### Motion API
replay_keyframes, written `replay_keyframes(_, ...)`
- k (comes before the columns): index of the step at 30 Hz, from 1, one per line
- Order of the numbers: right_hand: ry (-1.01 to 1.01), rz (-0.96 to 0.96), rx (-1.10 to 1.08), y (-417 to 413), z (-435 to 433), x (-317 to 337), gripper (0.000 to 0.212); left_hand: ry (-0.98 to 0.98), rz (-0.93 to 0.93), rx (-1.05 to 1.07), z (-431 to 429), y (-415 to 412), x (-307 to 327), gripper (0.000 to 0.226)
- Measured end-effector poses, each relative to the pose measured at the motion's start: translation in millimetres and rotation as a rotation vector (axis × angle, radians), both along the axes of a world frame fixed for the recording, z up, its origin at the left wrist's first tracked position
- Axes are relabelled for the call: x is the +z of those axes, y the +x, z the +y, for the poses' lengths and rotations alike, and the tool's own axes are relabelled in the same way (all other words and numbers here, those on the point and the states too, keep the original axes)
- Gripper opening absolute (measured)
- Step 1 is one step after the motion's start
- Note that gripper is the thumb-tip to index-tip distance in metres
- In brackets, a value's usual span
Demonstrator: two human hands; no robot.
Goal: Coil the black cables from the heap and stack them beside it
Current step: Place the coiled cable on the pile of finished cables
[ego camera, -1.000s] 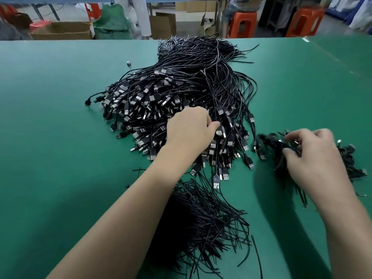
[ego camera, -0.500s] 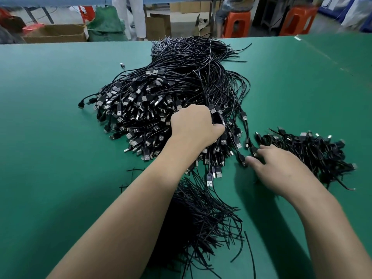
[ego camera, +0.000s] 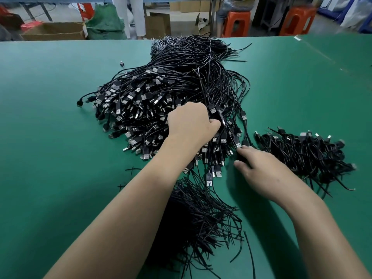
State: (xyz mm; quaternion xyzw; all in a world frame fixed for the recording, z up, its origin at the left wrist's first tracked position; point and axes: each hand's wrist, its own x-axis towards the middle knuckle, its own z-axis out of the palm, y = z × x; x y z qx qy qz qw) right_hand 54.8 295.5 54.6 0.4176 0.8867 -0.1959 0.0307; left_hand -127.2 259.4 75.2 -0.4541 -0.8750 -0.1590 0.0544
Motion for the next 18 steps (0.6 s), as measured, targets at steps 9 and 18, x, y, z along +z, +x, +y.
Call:
replay_keyframes(9, 0.025, 0.280, -0.085, -1, -2, 12, 0.038, -0.016, 0.126, -0.087, -15, 2, 0, 0.025)
replay_keyframes(18, 0.081, 0.647, -0.067, -5, -12, 26, 0.026, 0.084, -0.394, -0.248, -59, 2, 12, 0.035)
